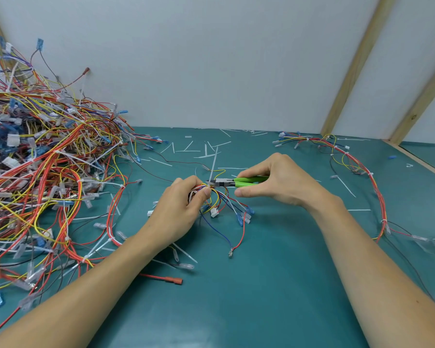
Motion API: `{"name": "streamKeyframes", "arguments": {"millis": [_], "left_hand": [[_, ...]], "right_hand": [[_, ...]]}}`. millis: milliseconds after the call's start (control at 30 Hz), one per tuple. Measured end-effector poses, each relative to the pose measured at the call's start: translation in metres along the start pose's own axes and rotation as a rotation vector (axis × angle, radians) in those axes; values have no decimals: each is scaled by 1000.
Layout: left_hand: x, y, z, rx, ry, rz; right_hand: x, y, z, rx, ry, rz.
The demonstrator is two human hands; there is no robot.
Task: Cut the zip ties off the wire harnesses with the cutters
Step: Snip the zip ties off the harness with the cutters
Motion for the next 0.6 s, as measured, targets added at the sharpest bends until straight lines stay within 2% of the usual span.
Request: {"name": "streamKeyframes", "arguments": {"millis": [167, 333, 433, 600], "left_hand": [[1, -2, -2, -27, 18, -17], [2, -3, -2, -47, 20, -30], [2, -3, -2, -72, 26, -35], [4, -4, -6, -91, 71, -26]], "right_hand": [[2, 5, 1, 69, 15, -11], [5, 1, 2, 346, 108, 26], [3, -8, 11, 467, 3, 78], [-2, -21, 29, 488, -103, 86]]}}
Point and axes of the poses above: each hand's wrist, its own x-axis towards the middle knuckle, its own z-axis out of the palm, y = z × x, the point moved 2 cm from there along x, towards the middle knuckle, and after that the axes turned 12 degrees about z, right-handed, at the moved point
